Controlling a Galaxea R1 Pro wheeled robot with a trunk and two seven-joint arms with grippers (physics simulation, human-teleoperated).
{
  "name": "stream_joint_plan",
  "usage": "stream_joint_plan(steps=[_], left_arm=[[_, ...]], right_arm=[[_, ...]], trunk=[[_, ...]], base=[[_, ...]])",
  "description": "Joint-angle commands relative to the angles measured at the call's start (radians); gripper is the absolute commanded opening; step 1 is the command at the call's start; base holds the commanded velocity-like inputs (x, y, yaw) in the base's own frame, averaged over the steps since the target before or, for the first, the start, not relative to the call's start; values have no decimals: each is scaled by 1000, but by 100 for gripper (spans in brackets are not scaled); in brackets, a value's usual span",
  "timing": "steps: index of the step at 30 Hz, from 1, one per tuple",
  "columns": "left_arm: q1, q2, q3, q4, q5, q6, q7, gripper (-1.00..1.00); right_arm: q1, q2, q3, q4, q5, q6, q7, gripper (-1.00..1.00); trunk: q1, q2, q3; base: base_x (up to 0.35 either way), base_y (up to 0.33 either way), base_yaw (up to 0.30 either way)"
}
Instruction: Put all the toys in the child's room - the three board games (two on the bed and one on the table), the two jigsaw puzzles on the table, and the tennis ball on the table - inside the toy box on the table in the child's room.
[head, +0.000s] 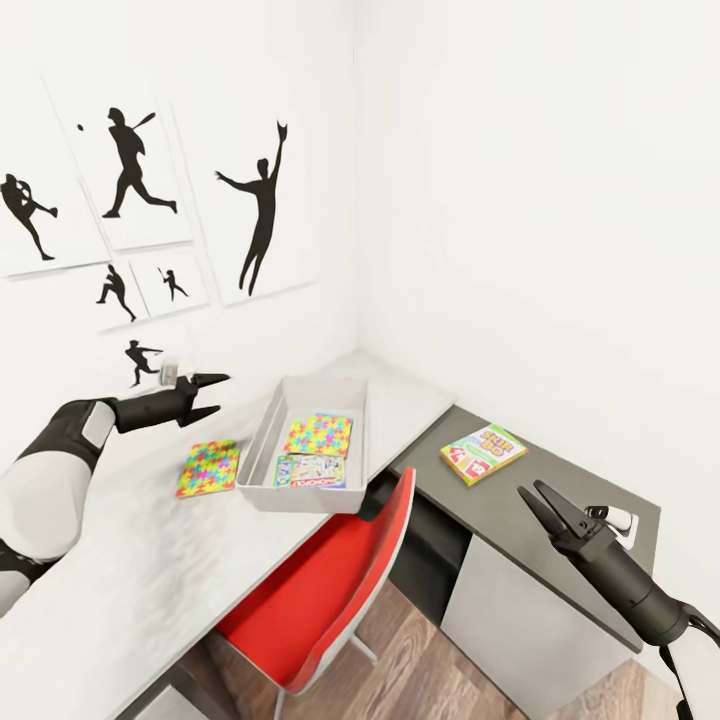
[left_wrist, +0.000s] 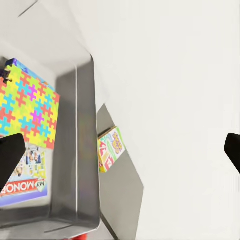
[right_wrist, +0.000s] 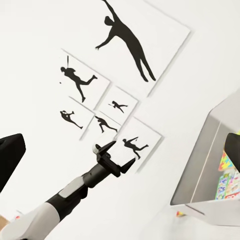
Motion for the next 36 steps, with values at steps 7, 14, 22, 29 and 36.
stream_joint_plan(steps=[7, 14, 22, 29, 36], left_arm=[[45, 50, 7, -1, -10, -6, -27, 100], [136, 114, 7, -1, -10, -66, -75, 100], [226, 149, 6, -1, -14, -145, -214, 100], [307, 169, 6, -8, -18, -212, -309, 100], [381, 202, 6, -38, -18, -235, -413, 100]], right_arm=[[-1, 0, -1, 0, -4, 6, 0, 100], [-1, 0, -1, 0, -3, 6, 1, 100], [-1, 0, 30, 0, -3, 5, 2, 100], [-1, 1, 50, 0, -3, 3, 0, 100], [-1, 1, 69, 0, -3, 2, -1, 100]], trunk=[[1, -2, 9], [1, -2, 21], [1, -2, 34], [1, -2, 45], [1, -2, 56]], base=[[-6, 5, 0], [0, 0, 0], [0, 0, 0], [0, 0, 0], [0, 0, 0]])
